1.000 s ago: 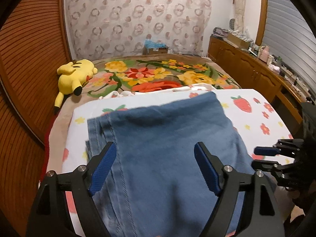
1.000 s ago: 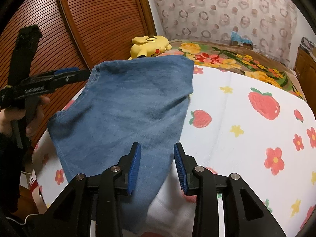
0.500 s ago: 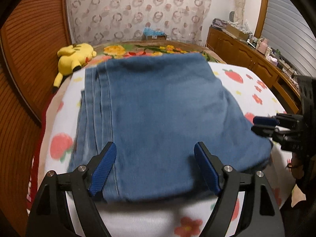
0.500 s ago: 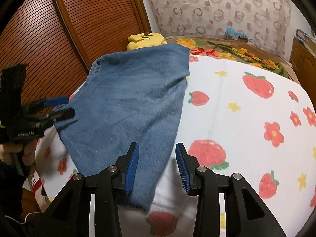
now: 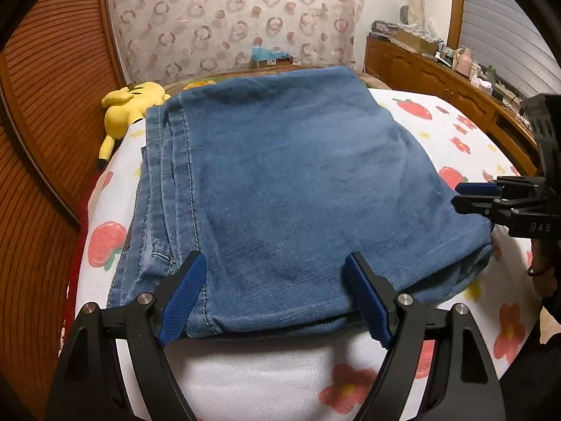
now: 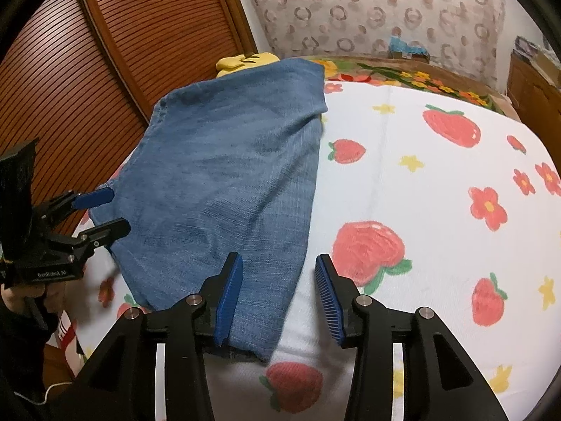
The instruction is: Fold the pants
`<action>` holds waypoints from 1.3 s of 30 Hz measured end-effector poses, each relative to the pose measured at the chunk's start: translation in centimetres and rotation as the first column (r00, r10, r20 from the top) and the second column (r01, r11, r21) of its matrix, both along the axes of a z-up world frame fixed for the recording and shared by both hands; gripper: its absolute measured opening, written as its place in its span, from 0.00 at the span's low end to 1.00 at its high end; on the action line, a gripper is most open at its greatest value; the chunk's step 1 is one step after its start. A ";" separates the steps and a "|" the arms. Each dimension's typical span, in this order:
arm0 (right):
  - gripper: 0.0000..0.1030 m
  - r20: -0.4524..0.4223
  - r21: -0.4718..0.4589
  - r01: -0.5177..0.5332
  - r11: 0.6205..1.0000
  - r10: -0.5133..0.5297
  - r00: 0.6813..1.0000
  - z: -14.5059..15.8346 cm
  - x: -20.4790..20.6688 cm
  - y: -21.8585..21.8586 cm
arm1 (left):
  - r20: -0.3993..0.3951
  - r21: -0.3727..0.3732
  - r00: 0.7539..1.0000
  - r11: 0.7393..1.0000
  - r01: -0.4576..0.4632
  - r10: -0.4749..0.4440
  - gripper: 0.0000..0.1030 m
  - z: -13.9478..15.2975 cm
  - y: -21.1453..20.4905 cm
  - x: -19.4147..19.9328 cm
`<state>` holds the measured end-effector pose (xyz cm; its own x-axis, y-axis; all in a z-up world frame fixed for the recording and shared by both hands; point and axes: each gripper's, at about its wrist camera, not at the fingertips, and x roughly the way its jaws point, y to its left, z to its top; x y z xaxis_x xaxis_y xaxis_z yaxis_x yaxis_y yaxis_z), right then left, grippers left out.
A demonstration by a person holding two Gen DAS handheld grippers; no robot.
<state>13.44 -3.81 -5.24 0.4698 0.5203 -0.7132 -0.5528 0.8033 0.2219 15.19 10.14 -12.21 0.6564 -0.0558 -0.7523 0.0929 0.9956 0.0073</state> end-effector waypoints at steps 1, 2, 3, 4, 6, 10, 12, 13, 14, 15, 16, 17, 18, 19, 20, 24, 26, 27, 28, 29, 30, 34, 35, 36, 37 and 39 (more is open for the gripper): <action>0.44 -0.003 0.009 0.003 1.000 -0.003 1.000 0.0 0.0 -0.1 | 0.001 -0.004 1.000 1.000 -0.002 0.002 0.79 -0.1 0.1 0.0; 0.44 -0.006 0.015 0.006 1.000 -0.005 1.000 0.0 0.1 -0.1 | 0.001 -0.008 1.000 1.000 -0.002 0.003 0.79 -0.1 0.1 0.0; 0.44 -0.009 0.021 0.004 1.000 -0.003 1.000 0.0 0.0 -0.1 | 0.002 -0.014 1.000 1.000 -0.002 0.002 0.79 -0.1 0.2 0.0; 0.44 -0.012 0.027 -0.001 1.000 0.002 1.000 0.0 0.0 0.0 | 0.002 -0.018 1.000 1.000 -0.002 0.002 0.79 -0.1 0.2 0.0; 0.43 -0.021 0.041 -0.006 0.999 0.007 1.000 -0.1 0.0 0.0 | 0.003 -0.022 1.000 1.000 -0.001 0.001 0.79 -0.2 0.4 0.1; 0.23 -0.027 0.068 -0.025 0.997 0.027 0.999 -0.1 0.1 0.0 | 0.006 -0.029 1.000 1.000 0.001 -0.001 0.79 -0.1 0.5 0.0; 0.13 0.004 0.073 -0.046 0.996 0.046 0.999 0.3 -0.3 0.3 | 0.009 -0.033 1.000 0.999 0.002 -0.002 0.79 -0.1 0.7 -0.1; 0.08 0.022 0.075 -0.049 0.996 0.048 0.999 0.6 -0.4 0.4 | 0.010 -0.035 1.000 0.999 0.003 -0.003 0.79 -0.1 0.7 -0.1; 0.07 0.031 0.084 -0.056 0.995 0.053 0.998 0.9 -0.4 0.4 | 0.012 -0.039 1.000 0.999 0.004 -0.004 0.79 -0.1 0.7 -0.2; 0.06 0.038 0.099 -0.065 0.993 0.062 0.997 1.3 -0.4 0.4 | 0.014 -0.045 1.000 0.999 0.005 -0.004 0.79 0.0 0.8 -0.2; 0.06 0.050 0.114 -0.073 0.991 0.068 0.996 1.8 -0.4 0.4 | 0.014 -0.055 1.000 0.998 0.005 -0.004 0.79 0.0 0.9 -0.2; 0.05 0.061 0.126 -0.081 0.989 0.074 0.995 2.2 -0.5 0.4 | 0.014 -0.065 1.000 0.998 0.004 -0.003 0.79 0.2 1.1 -0.2; 0.05 0.073 0.137 -0.090 0.986 0.081 0.994 2.7 -0.5 0.5 | 0.015 -0.079 1.000 0.997 0.001 0.000 0.79 0.4 1.3 -0.2; 0.05 0.087 0.144 -0.098 0.985 0.086 0.992 3.3 -0.4 0.7 | 0.013 -0.093 1.000 0.996 0.006 -0.004 0.79 0.6 1.6 -0.1; 0.05 0.100 0.146 -0.107 0.984 0.093 0.991 3.8 -0.3 1.0 | 0.018 -0.096 1.000 0.995 0.003 -0.001 0.79 1.0 1.8 -0.1; 0.04 0.157 0.158 -0.156 0.975 0.132 0.979 6.1 0.3 2.9 | 0.077 -0.163 0.995 0.985 -0.049 0.062 0.79 3.5 4.2 -0.4; 0.04 0.180 0.169 -0.185 0.968 0.154 0.971 7.2 0.6 3.9 | 0.102 -0.146 0.991 0.987 -0.071 0.087 0.79 4.4 5.3 -0.9; 0.04 0.190 0.174 -0.200 0.964 0.166 0.968 7.6 0.7 4.6 | 0.112 -0.130 0.988 0.988 -0.088 0.103 0.79 4.9 6.0 -1.3; 0.04 0.198 0.179 -0.216 0.960 0.180 0.964 8.0 0.8 5.3 | 0.117 -0.126 0.987 0.987 -0.099 0.114 0.79 5.1 6.6 -1.7; 0.04 0.204 0.183 -0.231 0.956 0.193 0.960 8.3 0.8 6.0 | 0.123 -0.124 0.984 0.986 -0.113 0.128 0.79 5.4 7.3 -2.0; 0.04 0.210 0.187 -0.248 0.950 0.208 0.955 8.5 1.0 6.8 | 0.128 -0.121 0.982 0.985 -0.125 0.140 0.79 5.6 7.9 -2.3; 0.04 0.233 0.193 -0.334 0.923 0.287 0.929 9.0 0.5 10.3 | 0.149 -0.110 0.967 0.976 -0.190 0.205 0.79 6.2 10.5 -3.8; 0.04 0.235 0.193 -0.353 0.915 0.307 0.922 8.8 0.7 11.1 | 0.152 -0.110 0.964 0.973 -0.204 0.219 0.79 6.3 11.1 -4.1; 0.04 0.234 0.191 -0.375 0.907 0.329 0.915 8.5 0.6 12.0 | 0.155 -0.109 0.959 0.969 -0.222 0.237 0.79 6.4 11.8 -4.6; 0.04 0.229 0.188 -0.401 0.897 0.357 0.905 8.3 0.2 13.1 | 0.158 -0.109 0.955 0.966 -0.234 0.250 0.79 6.5 12.0 -4.8; 0.04 0.217 0.179 -0.444 0.878 0.405 0.888 7.5 -0.4 14.8 | 0.162 -0.109 0.947 0.959 -0.261 0.276 0.79 6.6 13.1 -5.3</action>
